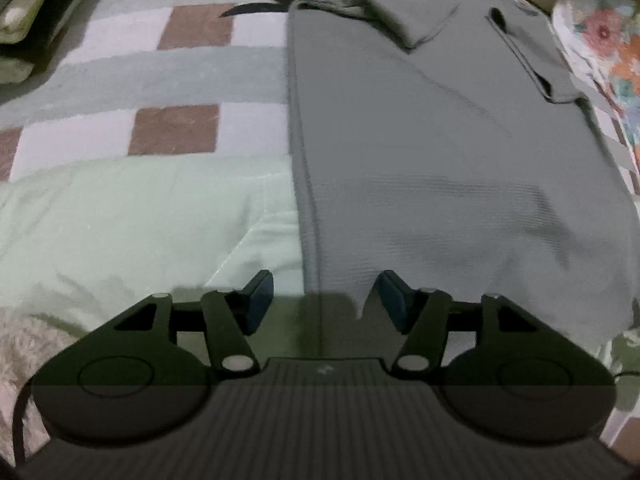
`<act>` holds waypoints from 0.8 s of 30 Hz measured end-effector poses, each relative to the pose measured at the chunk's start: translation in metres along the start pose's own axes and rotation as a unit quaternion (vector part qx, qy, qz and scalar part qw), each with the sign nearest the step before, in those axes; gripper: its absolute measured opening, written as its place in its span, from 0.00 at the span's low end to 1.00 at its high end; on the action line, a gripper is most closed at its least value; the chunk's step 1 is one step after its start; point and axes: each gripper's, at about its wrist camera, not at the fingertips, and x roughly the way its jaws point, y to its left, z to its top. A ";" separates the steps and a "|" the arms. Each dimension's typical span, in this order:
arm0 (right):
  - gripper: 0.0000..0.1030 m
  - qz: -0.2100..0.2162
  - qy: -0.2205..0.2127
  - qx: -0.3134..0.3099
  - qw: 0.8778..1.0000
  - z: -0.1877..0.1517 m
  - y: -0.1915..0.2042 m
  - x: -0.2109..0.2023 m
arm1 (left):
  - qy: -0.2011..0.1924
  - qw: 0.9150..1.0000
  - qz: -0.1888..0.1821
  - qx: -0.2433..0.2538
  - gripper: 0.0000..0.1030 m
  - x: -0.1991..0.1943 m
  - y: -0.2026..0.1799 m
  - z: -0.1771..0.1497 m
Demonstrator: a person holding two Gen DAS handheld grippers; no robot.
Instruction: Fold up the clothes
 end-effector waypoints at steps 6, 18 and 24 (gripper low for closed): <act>0.53 0.033 0.025 0.052 0.998 -0.014 -0.020 0.016 | 0.056 0.990 -0.110 -0.072 0.66 0.012 0.017 -0.002; 0.08 0.142 -0.045 0.012 0.989 0.007 -0.011 0.010 | -0.055 0.990 -0.126 -0.021 0.26 -0.033 0.008 -0.013; 0.08 0.149 -0.024 0.009 0.988 0.008 -0.002 0.020 | 0.050 0.996 -0.080 0.003 0.79 0.007 -0.009 -0.012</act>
